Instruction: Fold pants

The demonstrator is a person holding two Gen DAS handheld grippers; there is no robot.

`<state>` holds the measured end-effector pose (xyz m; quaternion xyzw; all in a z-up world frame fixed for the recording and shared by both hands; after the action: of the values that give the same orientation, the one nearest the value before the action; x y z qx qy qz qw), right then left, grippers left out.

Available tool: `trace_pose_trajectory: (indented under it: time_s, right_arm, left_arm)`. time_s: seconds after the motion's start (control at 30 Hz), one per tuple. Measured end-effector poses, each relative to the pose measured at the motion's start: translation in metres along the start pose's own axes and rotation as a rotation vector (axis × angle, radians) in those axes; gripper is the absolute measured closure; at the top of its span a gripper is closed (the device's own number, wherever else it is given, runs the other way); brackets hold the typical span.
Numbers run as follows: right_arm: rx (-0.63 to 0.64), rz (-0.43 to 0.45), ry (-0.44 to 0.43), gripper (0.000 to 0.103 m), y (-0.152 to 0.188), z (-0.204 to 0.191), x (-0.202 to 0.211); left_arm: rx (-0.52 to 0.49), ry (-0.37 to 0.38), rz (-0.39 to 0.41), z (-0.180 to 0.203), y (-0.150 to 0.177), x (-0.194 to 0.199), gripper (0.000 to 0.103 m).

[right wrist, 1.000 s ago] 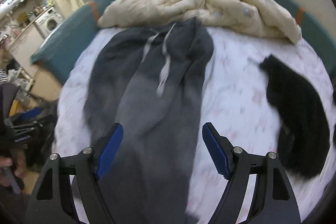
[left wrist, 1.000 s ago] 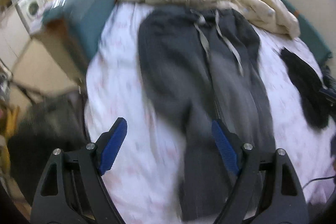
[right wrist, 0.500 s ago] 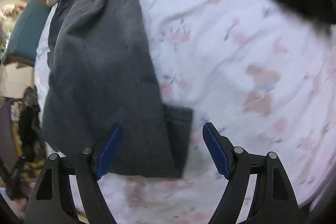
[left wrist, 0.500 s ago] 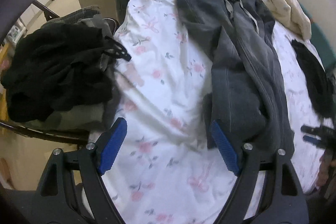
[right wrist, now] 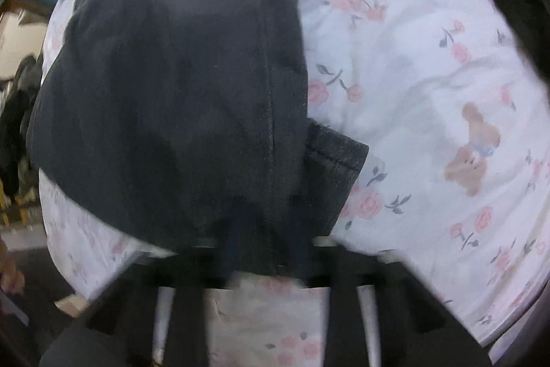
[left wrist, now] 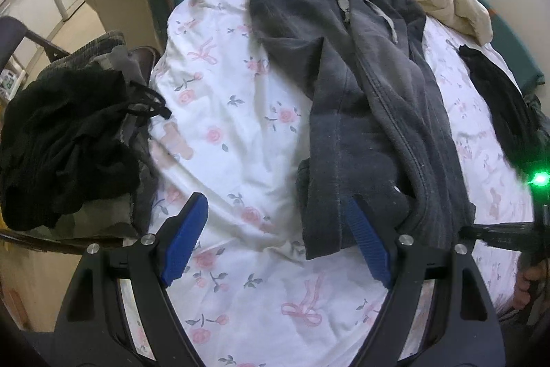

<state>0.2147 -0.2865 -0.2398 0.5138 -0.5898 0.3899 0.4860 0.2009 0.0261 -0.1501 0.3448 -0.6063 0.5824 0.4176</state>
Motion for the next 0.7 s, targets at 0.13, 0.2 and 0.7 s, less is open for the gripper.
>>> trace_pose_trajectory:
  time_s: [0.13, 0.2, 0.7]
  right_arm:
    - [0.005, 0.127, -0.147, 0.101, -0.009, -0.005, 0.051]
    - [-0.078, 0.191, -0.279, 0.101, -0.014, 0.012, 0.086]
    - [-0.676, 0.456, 0.002, 0.069, -0.038, 0.150, 0.117]
  left_arm:
    - [0.053, 0.013, -0.005, -0.011, 0.001, 0.000, 0.023]
    - [0.066, 0.008, -0.002, -0.014, 0.003, 0.001, 0.023]
    - [0.046, 0.019, -0.042, -0.007, 0.009, -0.012, 0.023]
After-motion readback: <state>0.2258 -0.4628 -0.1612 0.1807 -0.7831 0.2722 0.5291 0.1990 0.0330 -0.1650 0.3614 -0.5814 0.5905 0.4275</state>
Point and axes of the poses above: each gripper's, at about its wrist camera, not at the fingertips, and x roughly against the way its jaws point, z to its right, y to its underside, the point moved 7 cm from there along -x, roughly the way its jaws point, and after that the axes turned 12 degrees about -x, right-handed, at the moved point
